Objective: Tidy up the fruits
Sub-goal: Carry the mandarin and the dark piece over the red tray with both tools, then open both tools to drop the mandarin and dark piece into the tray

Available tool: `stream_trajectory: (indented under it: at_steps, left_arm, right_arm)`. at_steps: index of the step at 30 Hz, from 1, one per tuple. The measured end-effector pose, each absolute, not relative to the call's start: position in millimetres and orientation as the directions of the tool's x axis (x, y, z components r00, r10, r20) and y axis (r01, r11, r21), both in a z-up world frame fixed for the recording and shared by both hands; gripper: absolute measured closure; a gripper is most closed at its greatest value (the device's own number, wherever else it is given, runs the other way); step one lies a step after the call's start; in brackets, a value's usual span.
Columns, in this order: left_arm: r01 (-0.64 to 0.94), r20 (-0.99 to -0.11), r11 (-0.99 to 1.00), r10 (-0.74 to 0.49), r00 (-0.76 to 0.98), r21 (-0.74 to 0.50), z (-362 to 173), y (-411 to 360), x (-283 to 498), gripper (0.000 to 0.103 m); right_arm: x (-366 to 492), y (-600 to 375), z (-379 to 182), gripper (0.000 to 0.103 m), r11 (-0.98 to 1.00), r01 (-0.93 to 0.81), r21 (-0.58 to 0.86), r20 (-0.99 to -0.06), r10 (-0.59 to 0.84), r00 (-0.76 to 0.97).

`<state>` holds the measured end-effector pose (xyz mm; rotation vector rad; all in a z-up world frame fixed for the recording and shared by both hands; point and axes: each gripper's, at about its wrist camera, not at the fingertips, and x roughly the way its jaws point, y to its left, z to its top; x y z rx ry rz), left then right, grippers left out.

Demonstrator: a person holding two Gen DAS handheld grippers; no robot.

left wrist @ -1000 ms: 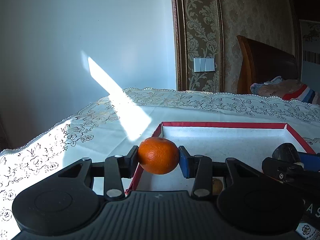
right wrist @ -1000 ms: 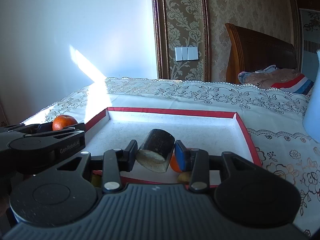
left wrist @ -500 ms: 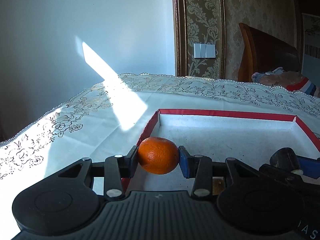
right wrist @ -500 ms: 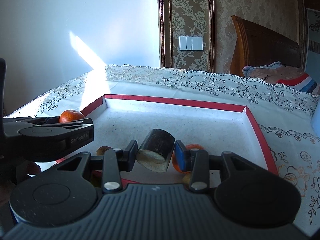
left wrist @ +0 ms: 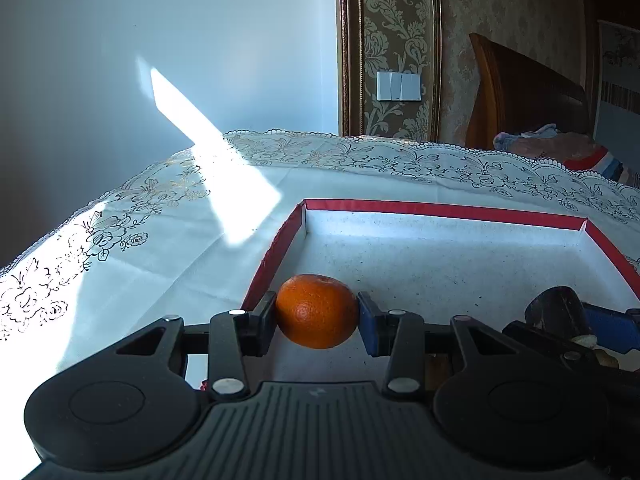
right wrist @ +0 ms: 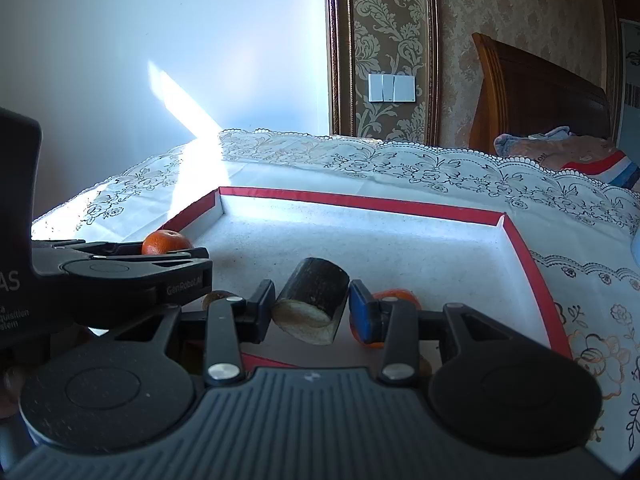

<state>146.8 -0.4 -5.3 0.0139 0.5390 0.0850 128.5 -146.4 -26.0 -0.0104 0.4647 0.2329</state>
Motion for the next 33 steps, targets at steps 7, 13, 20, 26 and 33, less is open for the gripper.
stream_trajectory:
  at_steps: [7, 13, 20, 26, 33]
  left_arm:
    - [-0.081, -0.522, 0.996, 0.089, 0.848, 0.038, -7.2, 0.0, 148.5, 0.062]
    - [-0.086, -0.536, 0.995, 0.094, 0.839, 0.041, -9.6, 0.7, 150.9, 0.062]
    - [-0.071, -0.532, 0.997, 0.076, 0.843, 0.031, -8.7, 0.3, 149.9, 0.046]
    - [-0.07, -0.531, 0.997, 0.078, 0.844, 0.037, -9.3, -1.0, 149.3, 0.045]
    - [-0.066, -0.53, 0.997, 0.074, 0.845, 0.034, -9.2, -0.8, 149.1, 0.042]
  right_arm:
    - [127.7, -146.1, -27.0, 0.065, 0.975, -0.22, 0.035, -0.437, 0.213, 0.874]
    - [127.4, -145.5, -27.3, 0.065, 0.976, -0.217, 0.03, -0.43, 0.208, 0.878]
    - [125.6, -147.4, -26.9, 0.064, 0.978, -0.208, 0.035, -0.417, 0.203, 0.886]
    - [125.2, -148.2, -27.0, 0.062, 0.978, -0.205, 0.031, -0.412, 0.199, 0.889]
    - [125.9, -149.1, -26.7, 0.062, 0.978, -0.204, 0.037, -0.412, 0.201, 0.889]
